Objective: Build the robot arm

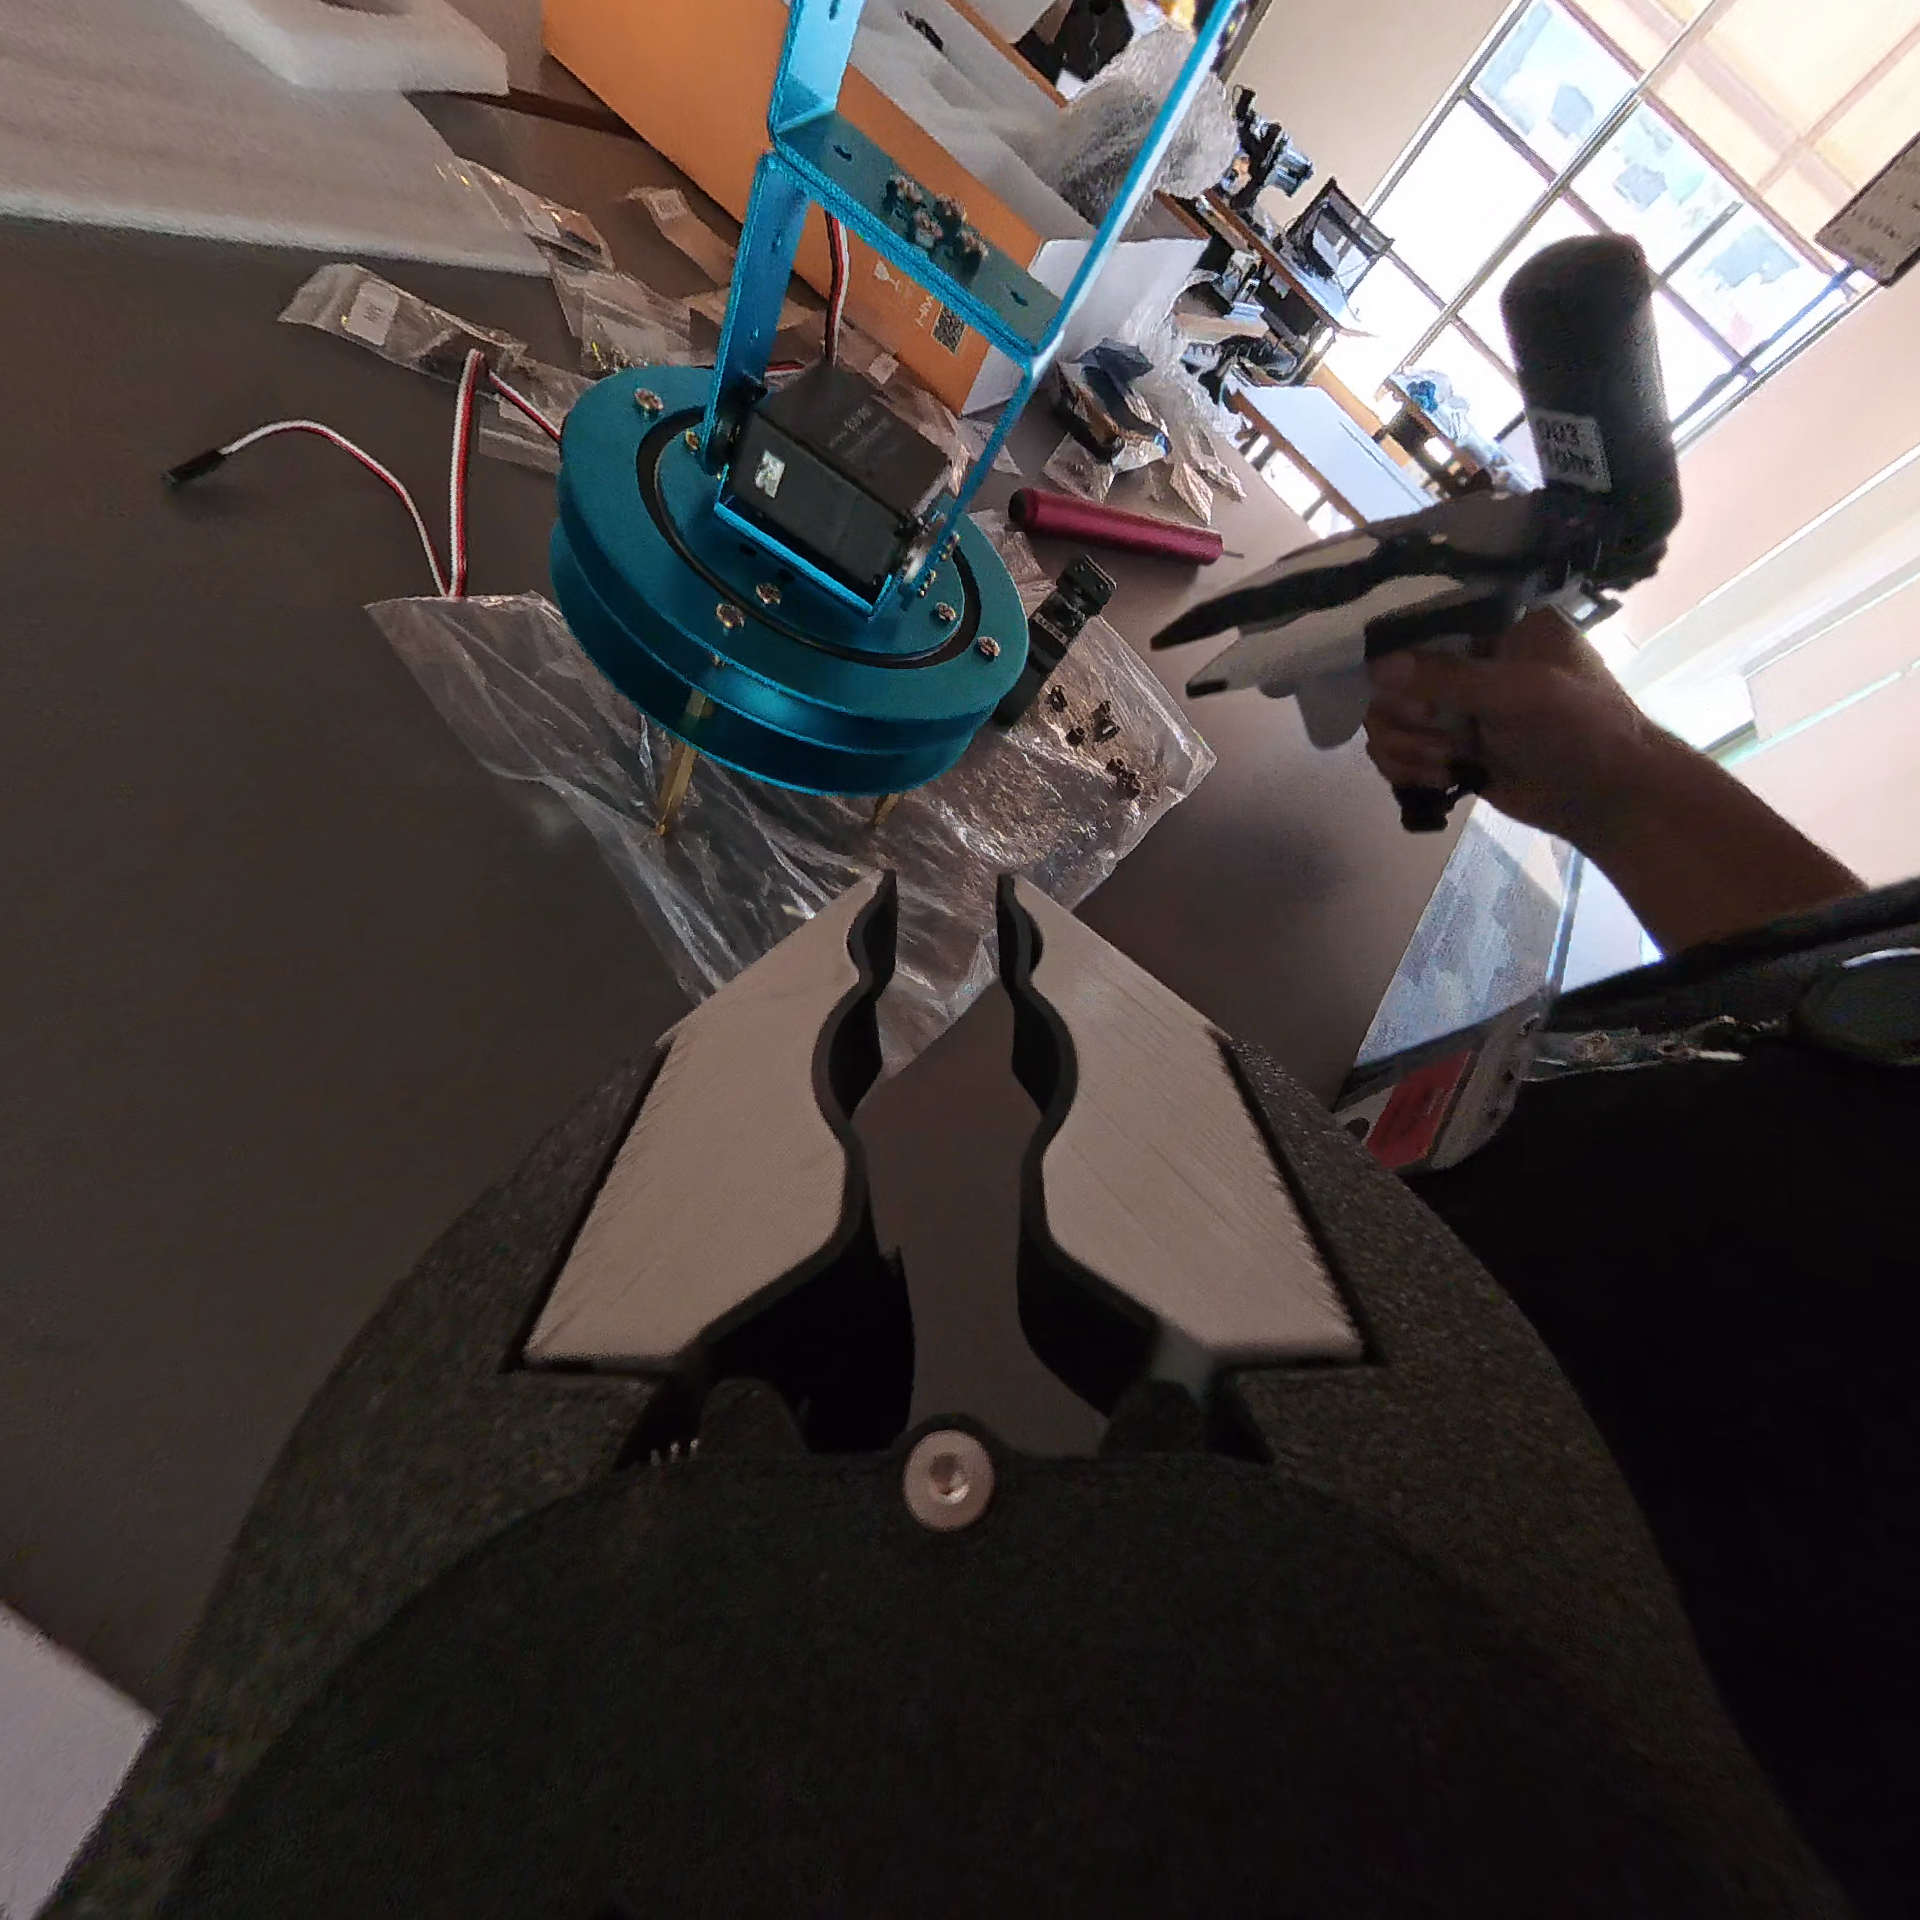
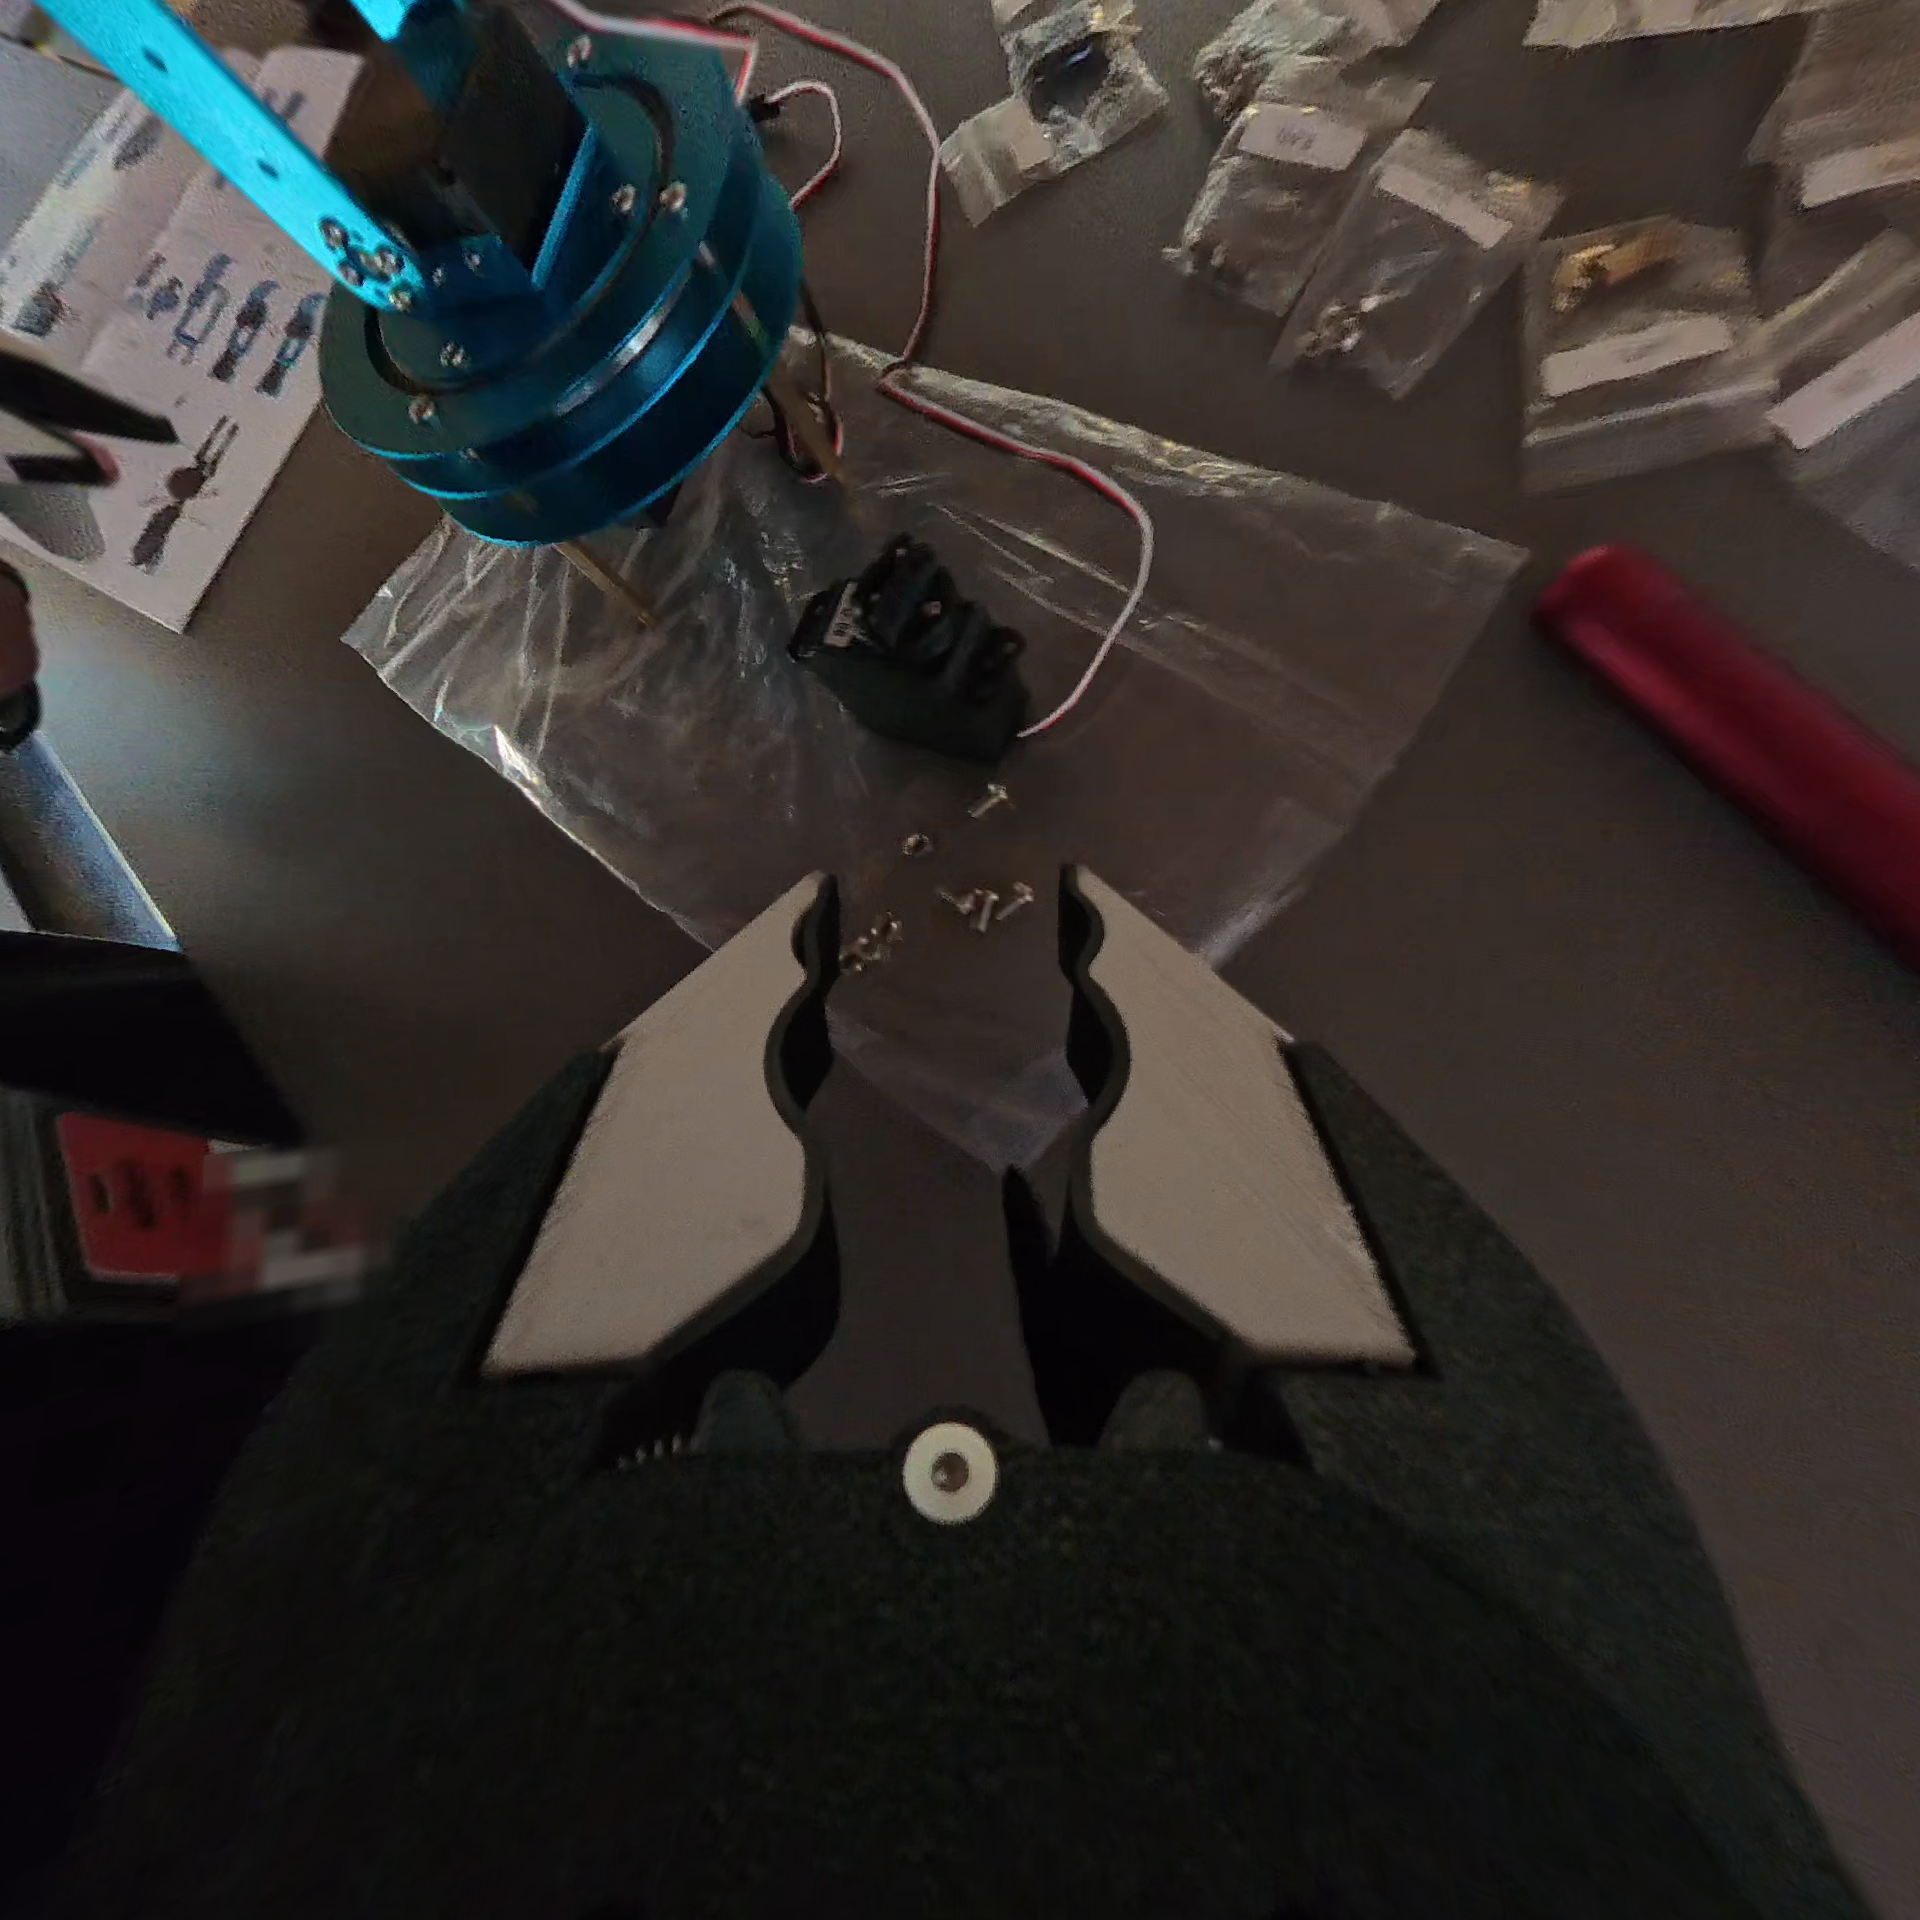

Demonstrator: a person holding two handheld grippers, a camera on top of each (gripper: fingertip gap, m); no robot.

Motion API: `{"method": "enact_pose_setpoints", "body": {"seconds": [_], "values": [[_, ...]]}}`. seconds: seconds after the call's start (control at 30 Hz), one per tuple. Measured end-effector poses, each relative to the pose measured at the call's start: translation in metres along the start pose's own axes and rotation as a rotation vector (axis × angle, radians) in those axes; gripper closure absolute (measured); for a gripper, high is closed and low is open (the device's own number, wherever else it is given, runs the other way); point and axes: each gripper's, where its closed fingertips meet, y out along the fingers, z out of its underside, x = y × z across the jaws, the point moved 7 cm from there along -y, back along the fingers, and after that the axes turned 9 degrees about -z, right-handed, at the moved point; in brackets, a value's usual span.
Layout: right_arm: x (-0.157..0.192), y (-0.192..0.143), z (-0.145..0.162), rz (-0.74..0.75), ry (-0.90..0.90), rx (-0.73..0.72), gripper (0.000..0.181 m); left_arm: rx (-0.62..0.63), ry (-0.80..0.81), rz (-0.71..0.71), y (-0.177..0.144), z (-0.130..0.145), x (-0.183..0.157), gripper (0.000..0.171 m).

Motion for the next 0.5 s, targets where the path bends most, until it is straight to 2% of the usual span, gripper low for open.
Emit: {"method": "enact_pose_setpoints", "body": {"seconds": [0.1, 0.23, 0.3, 0.37, 0.5], "values": [[-0.002, 0.018, -0.022, 0.051, -0.033, -0.036, 0.138, 0.001, -0.014, 0.012, 0.010, -0.008, -0.002, 0.153], [-0.046, 0.029, -0.092, 0.129, -0.081, -0.115, 0.138, -0.022, -0.027, -0.006, 0.014, -0.017, -0.006, 0.153], [-0.065, 0.045, -0.114, 0.095, -0.119, 0.006, 0.138, -0.031, -0.024, -0.025, 0.013, -0.019, -0.007, 0.153], [-0.078, 0.060, -0.127, 0.073, -0.149, 0.060, 0.145, -0.034, -0.013, -0.050, 0.011, -0.018, -0.008, 0.153], [-0.098, 0.089, -0.124, 0.118, -0.185, 0.204, 0.152, -0.045, 0.011, -0.124, 0.011, -0.016, -0.007, 0.152]]}}
